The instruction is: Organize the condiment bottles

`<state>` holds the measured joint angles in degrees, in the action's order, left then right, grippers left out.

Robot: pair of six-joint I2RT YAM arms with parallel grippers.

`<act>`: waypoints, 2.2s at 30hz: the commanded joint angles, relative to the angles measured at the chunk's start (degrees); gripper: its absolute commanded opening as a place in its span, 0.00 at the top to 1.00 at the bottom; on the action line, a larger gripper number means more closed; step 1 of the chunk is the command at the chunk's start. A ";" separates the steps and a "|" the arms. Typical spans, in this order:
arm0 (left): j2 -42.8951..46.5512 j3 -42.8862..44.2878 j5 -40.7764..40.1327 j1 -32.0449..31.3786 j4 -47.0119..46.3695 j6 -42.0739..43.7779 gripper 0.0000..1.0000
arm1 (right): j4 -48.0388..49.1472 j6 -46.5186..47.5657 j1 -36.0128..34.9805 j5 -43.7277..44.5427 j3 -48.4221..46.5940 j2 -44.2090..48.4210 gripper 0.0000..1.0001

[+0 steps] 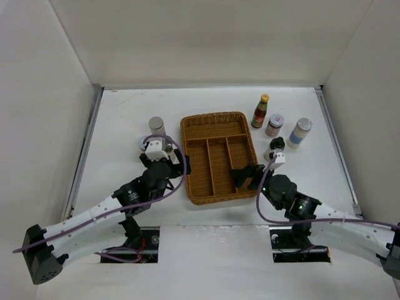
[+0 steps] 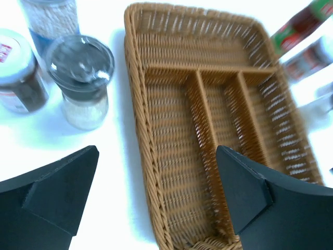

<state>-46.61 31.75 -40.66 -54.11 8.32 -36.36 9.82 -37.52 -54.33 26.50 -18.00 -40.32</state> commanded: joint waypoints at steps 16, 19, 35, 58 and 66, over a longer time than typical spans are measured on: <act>-2.69 2.79 5.86 13.71 -2.16 5.42 0.11 | 4.23 3.68 -2.85 1.45 0.16 0.15 0.56; -6.73 3.41 6.56 16.44 -3.30 5.60 0.08 | 5.82 4.03 -2.67 1.18 1.12 -0.03 0.31; -25.72 9.29 6.57 22.51 -18.16 10.43 0.15 | 8.72 4.38 -2.58 -0.57 2.00 -1.26 0.23; -23.60 22.03 -2.06 9.94 -26.85 21.15 0.68 | 8.63 4.38 -1.44 -0.40 2.88 -0.12 0.49; -42.32 35.39 6.56 15.04 -30.64 20.36 0.68 | 7.40 4.29 -0.74 0.22 2.88 0.41 0.74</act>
<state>-87.31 61.93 -37.23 -40.29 -16.58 -16.64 15.05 -33.39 -55.51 26.33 -15.14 -40.40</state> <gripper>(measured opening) 0.610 0.251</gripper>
